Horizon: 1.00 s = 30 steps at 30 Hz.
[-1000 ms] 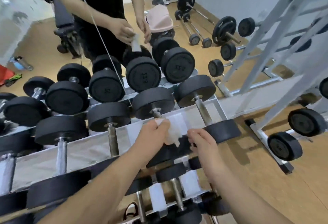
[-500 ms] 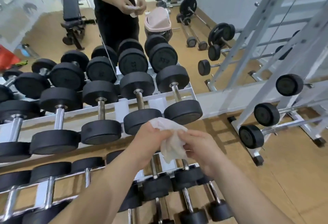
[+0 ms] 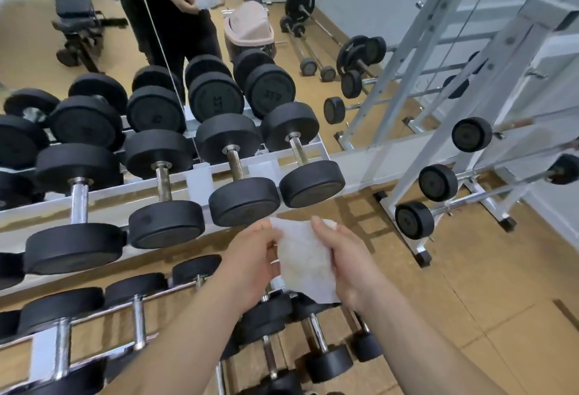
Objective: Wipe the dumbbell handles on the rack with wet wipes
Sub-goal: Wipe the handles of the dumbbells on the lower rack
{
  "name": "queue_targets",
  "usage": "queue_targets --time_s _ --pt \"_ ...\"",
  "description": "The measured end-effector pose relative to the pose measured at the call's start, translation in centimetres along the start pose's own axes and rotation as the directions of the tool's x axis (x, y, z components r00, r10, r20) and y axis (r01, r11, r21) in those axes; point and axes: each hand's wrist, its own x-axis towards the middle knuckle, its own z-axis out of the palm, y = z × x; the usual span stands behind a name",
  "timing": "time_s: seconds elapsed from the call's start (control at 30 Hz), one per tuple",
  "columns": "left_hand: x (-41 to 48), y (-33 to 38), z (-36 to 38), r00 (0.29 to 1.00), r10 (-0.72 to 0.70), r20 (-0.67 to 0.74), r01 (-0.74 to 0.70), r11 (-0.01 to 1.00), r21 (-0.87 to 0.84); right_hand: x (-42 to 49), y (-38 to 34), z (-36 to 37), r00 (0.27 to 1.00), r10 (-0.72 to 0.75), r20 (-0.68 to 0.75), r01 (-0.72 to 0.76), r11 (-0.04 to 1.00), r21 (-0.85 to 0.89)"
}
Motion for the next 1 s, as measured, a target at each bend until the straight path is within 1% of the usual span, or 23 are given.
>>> queue_targets --time_s 0.07,0.17,0.27,0.3,0.37,0.43,0.5,0.6,0.7,0.73,0.77,0.87,0.93,1.0 --pt "0.3 -0.7 0.2 0.998 -0.037 0.041 0.038 0.999 -0.021 -0.1 0.6 -0.4 1.0 0.001 0.018 -0.001 1.0 -0.018" --pt "1.1 -2.3 0.8 0.991 -0.1 0.087 0.101 0.995 -0.007 0.2 0.5 -1.6 1.0 0.002 0.03 -0.001 1.0 -0.02" --pt "2.0 -3.8 3.3 0.971 -0.163 0.176 0.169 0.985 -0.017 1.7 -1.6 -3.8 0.997 -0.007 0.081 0.01 0.999 -0.036" --pt "2.5 -4.4 4.8 0.966 -0.17 0.195 0.188 0.98 -0.073 2.5 -2.8 -5.1 0.995 -0.003 0.101 0.009 0.998 -0.056" --pt "3.6 -5.5 7.8 0.966 -0.148 0.213 0.199 0.951 -0.238 3.9 -5.3 -7.8 0.988 0.023 0.15 -0.01 0.996 -0.087" --pt "4.2 -5.8 11.2 0.981 -0.085 0.174 0.139 0.936 -0.324 4.8 -7.5 -10.4 0.983 0.04 0.181 -0.023 0.995 -0.096" --pt "4.6 -5.8 14.7 0.993 -0.047 0.108 0.081 0.938 -0.336 5.6 -9.4 -13.3 0.983 0.053 0.175 -0.028 0.99 -0.14" --pt "5.0 -4.7 18.4 1.0 0.005 0.029 0.003 0.955 -0.297 7.0 -11.5 -16.5 0.984 0.067 0.163 -0.038 0.983 -0.181" --pt "5.0 -3.3 20.2 0.998 0.061 -0.007 -0.061 0.968 -0.244 7.8 -12.5 -17.8 0.958 0.161 0.237 -0.112 0.972 -0.208" --pt "4.8 -2.9 20.4 0.998 0.068 0.001 -0.066 0.968 -0.241 7.7 -12.5 -17.9 0.948 0.192 0.256 -0.141 0.969 -0.203" --pt "4.6 -2.4 20.7 0.997 0.073 0.011 -0.069 0.968 -0.241 7.6 -12.8 -18.0 0.934 0.223 0.28 -0.177 0.967 -0.182" --pt "4.1 -1.4 21.1 0.996 0.075 0.038 -0.064 0.971 -0.23 7.0 -12.8 -17.9 0.873 0.293 0.391 -0.305 0.952 -0.032" --pt "4.5 -1.0 20.9 0.996 0.083 0.041 -0.074 0.978 -0.194 6.5 -13.1 -17.2 0.83 0.289 0.477 -0.356 0.933 0.055" --pt "5.1 -0.7 20.6 0.994 0.109 0.017 -0.106 0.986 -0.127 6.7 -12.9 -16.8 0.815 0.262 0.517 -0.364 0.925 0.105"
